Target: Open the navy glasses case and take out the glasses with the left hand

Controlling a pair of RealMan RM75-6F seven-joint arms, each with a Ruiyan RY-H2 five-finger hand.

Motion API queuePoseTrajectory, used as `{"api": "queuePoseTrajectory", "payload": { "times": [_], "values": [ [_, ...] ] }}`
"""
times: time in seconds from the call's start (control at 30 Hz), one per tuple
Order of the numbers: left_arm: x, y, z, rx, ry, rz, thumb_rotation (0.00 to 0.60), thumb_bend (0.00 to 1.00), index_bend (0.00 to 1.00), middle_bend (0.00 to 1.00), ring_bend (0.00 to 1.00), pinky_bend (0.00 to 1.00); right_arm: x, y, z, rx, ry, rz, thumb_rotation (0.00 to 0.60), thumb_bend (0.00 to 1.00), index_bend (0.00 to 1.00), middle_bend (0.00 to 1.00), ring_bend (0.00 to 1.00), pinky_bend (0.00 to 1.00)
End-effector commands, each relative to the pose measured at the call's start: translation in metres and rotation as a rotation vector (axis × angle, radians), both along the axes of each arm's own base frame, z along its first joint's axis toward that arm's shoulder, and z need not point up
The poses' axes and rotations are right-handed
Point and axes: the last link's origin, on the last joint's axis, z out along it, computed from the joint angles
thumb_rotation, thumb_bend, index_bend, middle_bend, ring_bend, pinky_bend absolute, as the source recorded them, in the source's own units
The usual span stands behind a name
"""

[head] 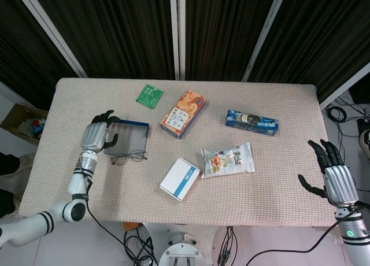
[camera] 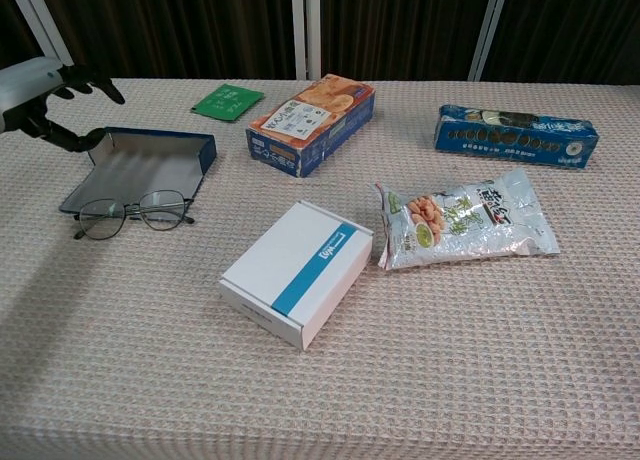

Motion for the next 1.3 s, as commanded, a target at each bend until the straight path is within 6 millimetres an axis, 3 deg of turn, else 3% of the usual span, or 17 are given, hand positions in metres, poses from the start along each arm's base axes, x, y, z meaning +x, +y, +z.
{"api": "queuePoseTrajectory", "payload": {
  "times": [0.03, 0.2, 0.43, 0.7, 1.3],
  "values": [
    [-0.005, -0.036, 0.002, -0.072, 0.093, -0.018, 0.600, 0.45, 0.36, 0.09, 0.09, 0.12, 0.000, -0.001, -0.001, 0.005, -0.001, 0.001, 0.600, 0.23, 0.02, 0.14, 0.00, 0.05],
    [0.002, -0.053, -0.017, -0.143, 0.111, -0.030, 0.600, 0.45, 0.37, 0.09, 0.09, 0.11, 0.000, -0.002, -0.001, 0.003, 0.000, 0.003, 0.600, 0.23, 0.02, 0.14, 0.00, 0.05],
    [0.008, -0.053, -0.034, -0.140, 0.107, -0.012, 0.600, 0.45, 0.37, 0.09, 0.09, 0.12, 0.000, -0.001, 0.001, -0.001, -0.002, 0.005, 0.600, 0.23, 0.02, 0.14, 0.00, 0.05],
    [0.016, -0.050, -0.043, -0.133, 0.114, -0.015, 0.600, 0.45, 0.41, 0.10, 0.09, 0.12, -0.002, -0.001, 0.001, -0.002, -0.006, 0.001, 0.600, 0.23, 0.02, 0.14, 0.00, 0.05],
    [0.014, -0.047, -0.049, -0.112, 0.129, 0.019, 0.600, 0.37, 0.50, 0.15, 0.09, 0.12, -0.005, 0.000, 0.001, 0.001, -0.012, -0.008, 0.600, 0.23, 0.02, 0.15, 0.00, 0.05]
  ]
}}
